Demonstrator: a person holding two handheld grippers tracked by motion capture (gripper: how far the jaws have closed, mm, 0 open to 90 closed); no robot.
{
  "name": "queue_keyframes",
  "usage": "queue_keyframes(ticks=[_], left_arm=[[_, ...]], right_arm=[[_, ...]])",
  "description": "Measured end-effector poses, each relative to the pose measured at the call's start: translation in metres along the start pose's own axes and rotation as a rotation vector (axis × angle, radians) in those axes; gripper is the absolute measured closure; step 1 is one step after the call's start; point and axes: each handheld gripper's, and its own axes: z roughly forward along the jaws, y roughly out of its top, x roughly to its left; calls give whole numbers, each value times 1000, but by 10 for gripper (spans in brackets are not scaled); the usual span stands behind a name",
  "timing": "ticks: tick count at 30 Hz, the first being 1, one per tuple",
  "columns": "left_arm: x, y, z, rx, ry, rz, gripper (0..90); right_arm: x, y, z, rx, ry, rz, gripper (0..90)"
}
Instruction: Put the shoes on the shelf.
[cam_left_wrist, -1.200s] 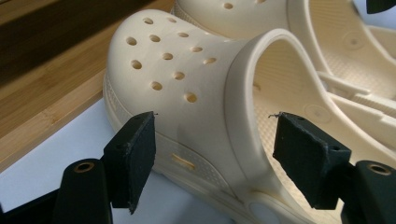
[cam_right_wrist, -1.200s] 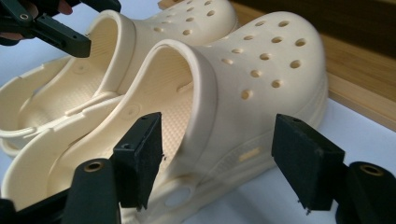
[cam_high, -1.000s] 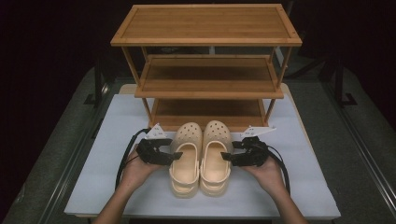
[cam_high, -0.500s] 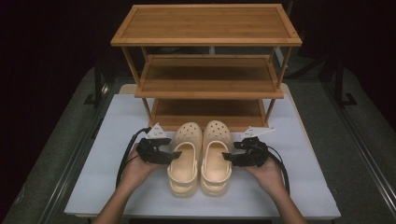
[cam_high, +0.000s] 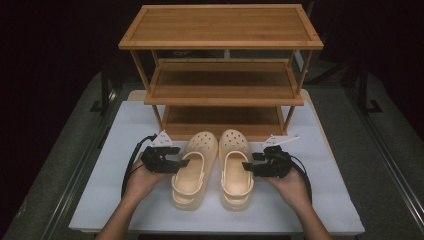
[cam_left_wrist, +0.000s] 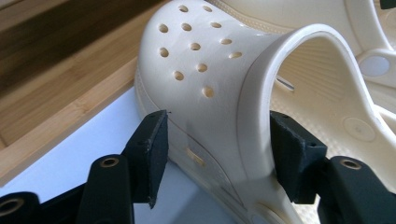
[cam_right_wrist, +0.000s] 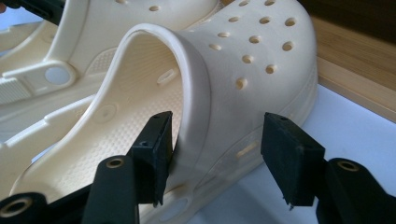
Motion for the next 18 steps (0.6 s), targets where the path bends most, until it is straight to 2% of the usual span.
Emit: queue_keyframes(ticks=[5,8,12,14,18], left_arm=[[7,-3,-5,-5,26,-3,472],[9,-4,-7,-8,11,-4,536],[6,-3,-6,-6,-11,9,619],[6,-3,-7,-7,-20,9,659],[7,-3,-9,-4,-12,10,704]], right_arm=[[-3,-1,-3,1,-2,-2,467],[-5,-2,-6,2,8,0,525],[-6,-2,-8,1,40,-3,611],[-5,-2,-8,3,38,-10,631],[-5,-3,-11,4,30,-15,672]])
